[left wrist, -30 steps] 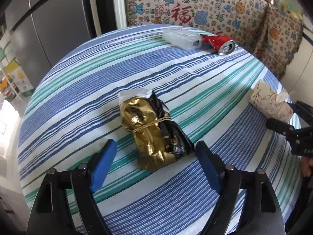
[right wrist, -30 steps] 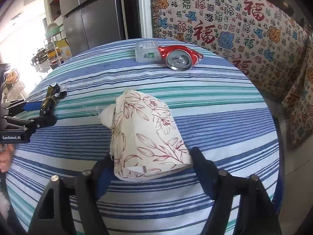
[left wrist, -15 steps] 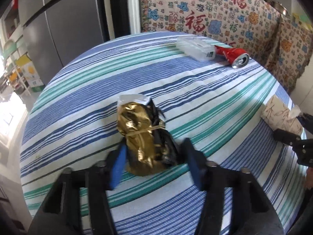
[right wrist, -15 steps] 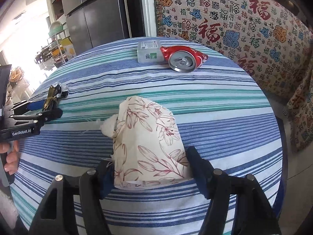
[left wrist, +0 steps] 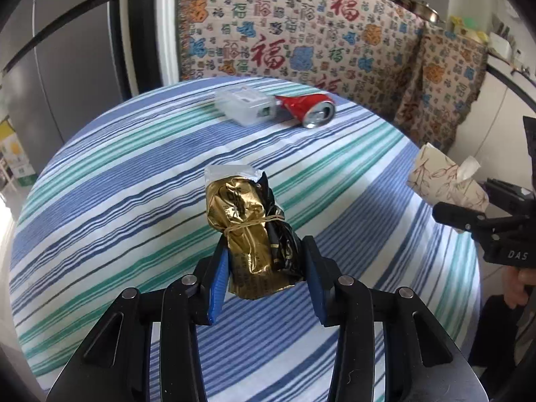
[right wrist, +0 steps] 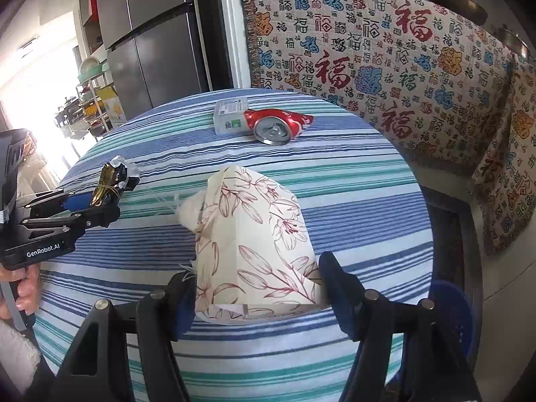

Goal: Collect trash
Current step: 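Carry the gold wrapper and floral bundle toward the blue basket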

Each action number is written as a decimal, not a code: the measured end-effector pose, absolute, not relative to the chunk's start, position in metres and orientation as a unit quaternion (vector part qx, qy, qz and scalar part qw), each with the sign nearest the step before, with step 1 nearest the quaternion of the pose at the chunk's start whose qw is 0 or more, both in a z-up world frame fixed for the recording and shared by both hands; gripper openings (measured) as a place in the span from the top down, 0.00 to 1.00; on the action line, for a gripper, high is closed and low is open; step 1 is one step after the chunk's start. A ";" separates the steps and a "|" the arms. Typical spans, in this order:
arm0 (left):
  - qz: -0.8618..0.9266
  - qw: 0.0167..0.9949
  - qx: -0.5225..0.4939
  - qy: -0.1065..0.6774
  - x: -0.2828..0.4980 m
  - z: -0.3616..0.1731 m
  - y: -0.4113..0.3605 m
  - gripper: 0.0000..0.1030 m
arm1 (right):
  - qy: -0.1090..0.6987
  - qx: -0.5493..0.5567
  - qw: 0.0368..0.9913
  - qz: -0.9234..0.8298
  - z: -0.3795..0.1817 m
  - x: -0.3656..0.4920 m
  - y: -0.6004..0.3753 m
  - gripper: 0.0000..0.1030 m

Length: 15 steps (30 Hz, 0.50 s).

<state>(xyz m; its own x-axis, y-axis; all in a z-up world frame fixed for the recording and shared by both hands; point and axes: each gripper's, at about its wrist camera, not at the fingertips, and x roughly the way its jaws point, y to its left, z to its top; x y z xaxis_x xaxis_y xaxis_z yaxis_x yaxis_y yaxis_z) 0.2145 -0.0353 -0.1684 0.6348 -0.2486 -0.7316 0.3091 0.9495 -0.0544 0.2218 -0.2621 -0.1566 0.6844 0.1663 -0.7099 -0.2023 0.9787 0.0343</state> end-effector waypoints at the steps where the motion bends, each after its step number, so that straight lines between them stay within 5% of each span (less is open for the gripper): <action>1: -0.161 0.903 0.041 0.397 0.213 -0.167 -0.043 0.59 | 0.384 -0.023 0.918 0.097 -0.156 0.219 -0.267 0.34; 15: -0.257 0.887 0.056 0.380 0.192 -0.140 -0.145 0.59 | 0.375 0.017 0.927 0.027 -0.134 0.185 -0.358 0.34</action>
<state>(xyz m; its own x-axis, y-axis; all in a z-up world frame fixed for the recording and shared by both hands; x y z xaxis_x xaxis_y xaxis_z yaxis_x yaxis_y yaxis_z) 0.1923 -0.1455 -0.1400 0.5796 -0.4131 -0.7024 0.4984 0.8617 -0.0955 0.1852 -0.3575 -0.1341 0.7177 0.0634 -0.6935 -0.0382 0.9979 0.0516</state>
